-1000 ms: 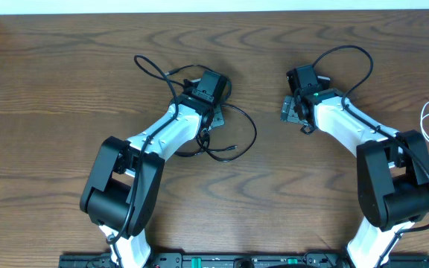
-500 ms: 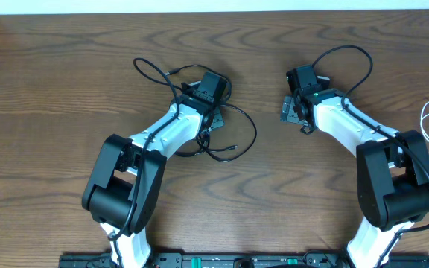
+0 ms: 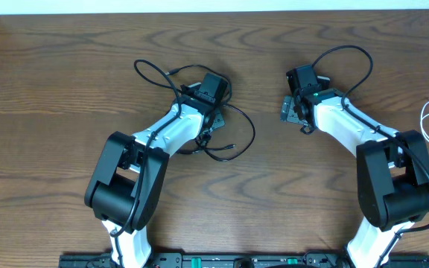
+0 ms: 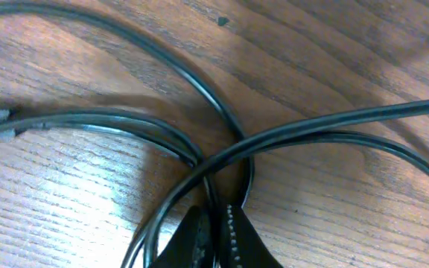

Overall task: Untangle cables
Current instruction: 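Pull the black cable loop leftward with the left gripper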

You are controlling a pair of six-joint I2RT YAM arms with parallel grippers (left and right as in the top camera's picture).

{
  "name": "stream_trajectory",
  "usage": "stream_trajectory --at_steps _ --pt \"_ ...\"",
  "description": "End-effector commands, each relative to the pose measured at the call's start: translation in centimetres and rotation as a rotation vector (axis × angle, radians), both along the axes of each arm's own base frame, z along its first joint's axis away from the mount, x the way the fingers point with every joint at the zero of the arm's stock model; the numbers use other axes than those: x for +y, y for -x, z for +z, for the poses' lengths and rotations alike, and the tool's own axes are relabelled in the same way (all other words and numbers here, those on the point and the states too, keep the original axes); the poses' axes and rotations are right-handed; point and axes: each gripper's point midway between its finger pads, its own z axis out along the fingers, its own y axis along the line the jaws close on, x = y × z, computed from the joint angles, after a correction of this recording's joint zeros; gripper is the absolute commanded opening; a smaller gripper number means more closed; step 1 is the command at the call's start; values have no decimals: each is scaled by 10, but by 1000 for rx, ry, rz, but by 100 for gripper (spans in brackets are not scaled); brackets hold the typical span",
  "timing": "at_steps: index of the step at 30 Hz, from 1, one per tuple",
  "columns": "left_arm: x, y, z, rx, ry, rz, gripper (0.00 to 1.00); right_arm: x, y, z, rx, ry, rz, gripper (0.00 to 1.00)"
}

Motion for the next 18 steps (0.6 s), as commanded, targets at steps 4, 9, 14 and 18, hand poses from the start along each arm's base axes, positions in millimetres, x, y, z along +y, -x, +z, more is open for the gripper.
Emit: stream_trajectory --at_steps 4,9,14,18 --pt "3 -1 9 -20 -20 -36 8 1 -3 1 -6 20 11 99" --pt "-1 -8 35 -91 -47 -176 8 1 -3 1 -6 20 11 99" --pt "-2 -10 47 -118 -51 -207 8 1 -3 1 -6 20 11 99" --pt "6 -13 48 -132 -93 -188 8 1 -3 1 -6 20 11 99"
